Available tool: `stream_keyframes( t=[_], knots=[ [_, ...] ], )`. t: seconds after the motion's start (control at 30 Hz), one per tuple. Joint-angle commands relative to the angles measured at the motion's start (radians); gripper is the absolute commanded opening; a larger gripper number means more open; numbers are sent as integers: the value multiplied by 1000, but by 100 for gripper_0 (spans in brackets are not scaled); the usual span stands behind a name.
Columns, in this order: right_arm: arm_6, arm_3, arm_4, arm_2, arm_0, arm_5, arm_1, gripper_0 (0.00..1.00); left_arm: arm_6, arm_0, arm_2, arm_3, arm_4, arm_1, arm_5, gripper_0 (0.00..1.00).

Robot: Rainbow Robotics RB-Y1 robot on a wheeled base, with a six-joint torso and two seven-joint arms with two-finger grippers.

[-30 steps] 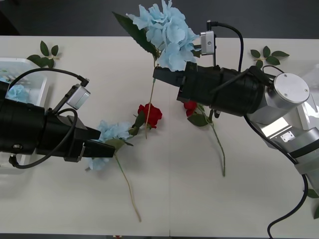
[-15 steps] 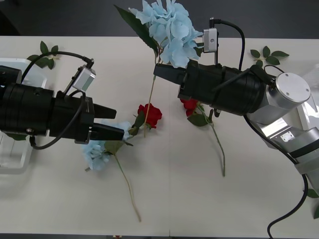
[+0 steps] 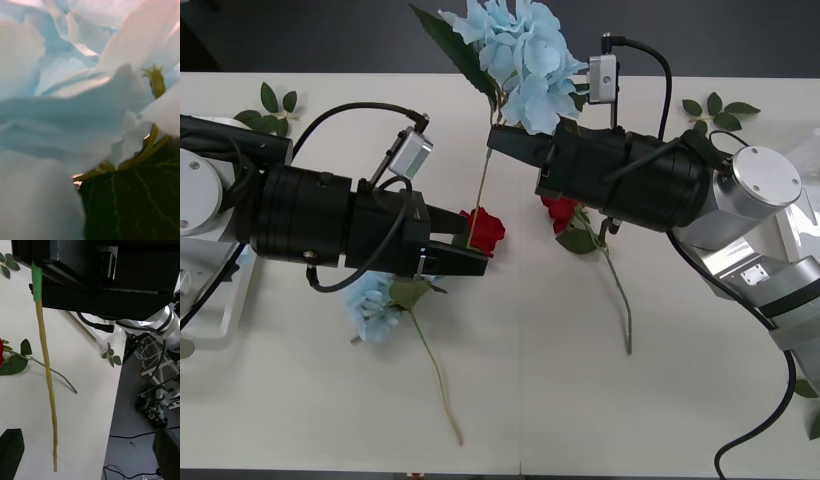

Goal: Put the red flowers into the right box and the blue flowers into the left box

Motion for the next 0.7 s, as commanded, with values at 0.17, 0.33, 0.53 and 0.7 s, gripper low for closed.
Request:
stream_keyframes(
  t=[0.17, 0.33, 0.53, 0.7],
  knots=[
    [25, -13, -36, -2, -26, -9, 30, 0, -14, -61, -12, 19, -52, -39, -11, 40],
    [25, -13, -37, -2, -26, -9, 30, 0, -11, -71, -18, 19, -64, -51, -13, 0],
    [25, -13, -37, -2, -26, -9, 33, 0, -13, -69, -20, 19, -45, -51, -8, 0],
    [25, -15, -37, -2, -26, -11, 36, 0, -16, -69, -18, 19, -30, -51, -8, 0]
  ],
)
